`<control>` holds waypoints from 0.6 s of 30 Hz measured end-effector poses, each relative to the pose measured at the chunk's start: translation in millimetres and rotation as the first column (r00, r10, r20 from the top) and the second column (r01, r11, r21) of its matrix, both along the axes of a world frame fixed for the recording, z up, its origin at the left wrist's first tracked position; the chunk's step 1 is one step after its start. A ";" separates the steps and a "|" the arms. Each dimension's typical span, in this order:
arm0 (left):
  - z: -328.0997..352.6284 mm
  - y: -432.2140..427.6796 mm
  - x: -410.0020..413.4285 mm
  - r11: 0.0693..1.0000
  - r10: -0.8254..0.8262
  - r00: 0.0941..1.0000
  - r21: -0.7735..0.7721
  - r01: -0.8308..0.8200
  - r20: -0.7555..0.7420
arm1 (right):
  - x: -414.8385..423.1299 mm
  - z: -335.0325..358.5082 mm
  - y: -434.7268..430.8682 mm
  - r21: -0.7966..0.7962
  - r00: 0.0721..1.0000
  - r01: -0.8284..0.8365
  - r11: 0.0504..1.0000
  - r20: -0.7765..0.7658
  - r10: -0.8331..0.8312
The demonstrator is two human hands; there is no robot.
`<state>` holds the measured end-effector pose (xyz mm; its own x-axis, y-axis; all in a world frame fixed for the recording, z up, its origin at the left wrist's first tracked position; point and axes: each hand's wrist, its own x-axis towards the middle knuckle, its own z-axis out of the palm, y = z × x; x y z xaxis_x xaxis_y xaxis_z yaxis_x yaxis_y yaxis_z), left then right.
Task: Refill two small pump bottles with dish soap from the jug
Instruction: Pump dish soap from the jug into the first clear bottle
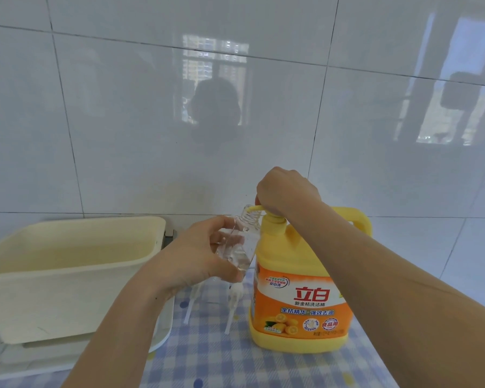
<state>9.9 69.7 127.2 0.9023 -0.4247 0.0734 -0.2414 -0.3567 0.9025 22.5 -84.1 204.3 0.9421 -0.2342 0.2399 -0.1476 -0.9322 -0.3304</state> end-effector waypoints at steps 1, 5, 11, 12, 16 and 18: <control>-0.5 0.4 0.5 1.000 0.001 1.000 0.001 -0.001 0.000 | 0.6 -0.1 -0.3 0.005 1.000 0.002 1.000 0.000 -0.002; -0.7 -0.4 1.0 1.000 0.018 1.000 0.012 -0.018 0.013 | 4.6 -0.9 -2.1 0.018 1.000 0.001 1.000 0.010 -0.001; -2.4 -0.8 3.0 0.999 0.026 0.999 -0.024 -0.026 0.019 | 12.3 -3.6 -5.5 0.047 0.999 -0.022 0.999 0.025 0.021; -2.3 -0.9 3.2 0.999 0.027 1.000 -0.041 -0.026 0.012 | 13.1 -1.6 -5.7 0.059 0.999 -0.026 0.998 0.030 0.024; -1.6 -3.7 3.4 0.995 0.005 1.000 -0.100 -0.007 -0.021 | 10.6 11.7 -7.4 0.091 0.996 -0.050 0.995 0.073 0.043; -1.8 -4.7 4.1 0.993 0.002 1.000 -0.115 -0.004 -0.020 | 7.9 18.1 -8.1 0.073 0.991 -0.103 0.992 0.091 0.096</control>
